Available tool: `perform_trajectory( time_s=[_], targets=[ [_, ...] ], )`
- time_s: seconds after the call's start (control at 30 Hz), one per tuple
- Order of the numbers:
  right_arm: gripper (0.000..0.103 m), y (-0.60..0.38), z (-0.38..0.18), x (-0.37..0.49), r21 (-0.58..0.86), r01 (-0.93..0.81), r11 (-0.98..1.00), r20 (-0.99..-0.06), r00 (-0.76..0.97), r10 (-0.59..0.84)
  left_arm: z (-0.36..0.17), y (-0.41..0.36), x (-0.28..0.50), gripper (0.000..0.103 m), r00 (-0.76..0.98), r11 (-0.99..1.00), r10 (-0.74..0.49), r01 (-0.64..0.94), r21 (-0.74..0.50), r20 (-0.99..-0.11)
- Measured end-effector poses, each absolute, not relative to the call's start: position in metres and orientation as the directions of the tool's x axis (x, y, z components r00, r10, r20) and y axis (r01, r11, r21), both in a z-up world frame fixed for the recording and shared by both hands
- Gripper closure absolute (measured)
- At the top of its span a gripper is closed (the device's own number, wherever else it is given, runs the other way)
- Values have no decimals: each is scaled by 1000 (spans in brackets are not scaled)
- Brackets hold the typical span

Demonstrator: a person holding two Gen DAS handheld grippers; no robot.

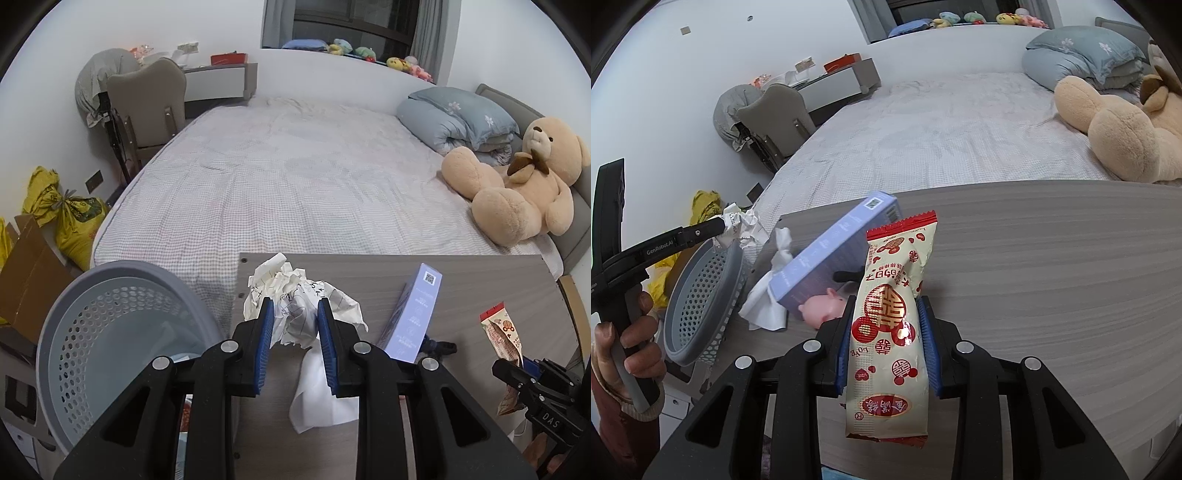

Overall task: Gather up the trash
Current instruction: 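Carry paper and wrapper over the grey basket and open both grippers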

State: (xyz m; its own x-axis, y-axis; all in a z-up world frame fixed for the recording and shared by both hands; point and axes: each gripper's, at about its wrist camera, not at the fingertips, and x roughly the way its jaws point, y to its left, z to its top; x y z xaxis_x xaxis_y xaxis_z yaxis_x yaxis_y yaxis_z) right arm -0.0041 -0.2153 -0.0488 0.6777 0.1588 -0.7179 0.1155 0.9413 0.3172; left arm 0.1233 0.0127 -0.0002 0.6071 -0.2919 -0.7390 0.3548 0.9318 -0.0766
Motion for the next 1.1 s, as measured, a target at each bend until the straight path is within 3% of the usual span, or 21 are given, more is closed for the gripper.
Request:
perform_trajectory(
  time_s=[0.8, 1.1],
  targets=[
    [71, -51, -29, 80, 284, -217, 934, -717, 599, 357, -12, 163, 107, 79, 671, 996, -63, 94, 1, -739],
    [71, 0, -35, 111, 296, -317, 901, -725, 540, 429, -22, 186, 108, 79, 664, 999, 31, 8, 49, -747]
  ],
)
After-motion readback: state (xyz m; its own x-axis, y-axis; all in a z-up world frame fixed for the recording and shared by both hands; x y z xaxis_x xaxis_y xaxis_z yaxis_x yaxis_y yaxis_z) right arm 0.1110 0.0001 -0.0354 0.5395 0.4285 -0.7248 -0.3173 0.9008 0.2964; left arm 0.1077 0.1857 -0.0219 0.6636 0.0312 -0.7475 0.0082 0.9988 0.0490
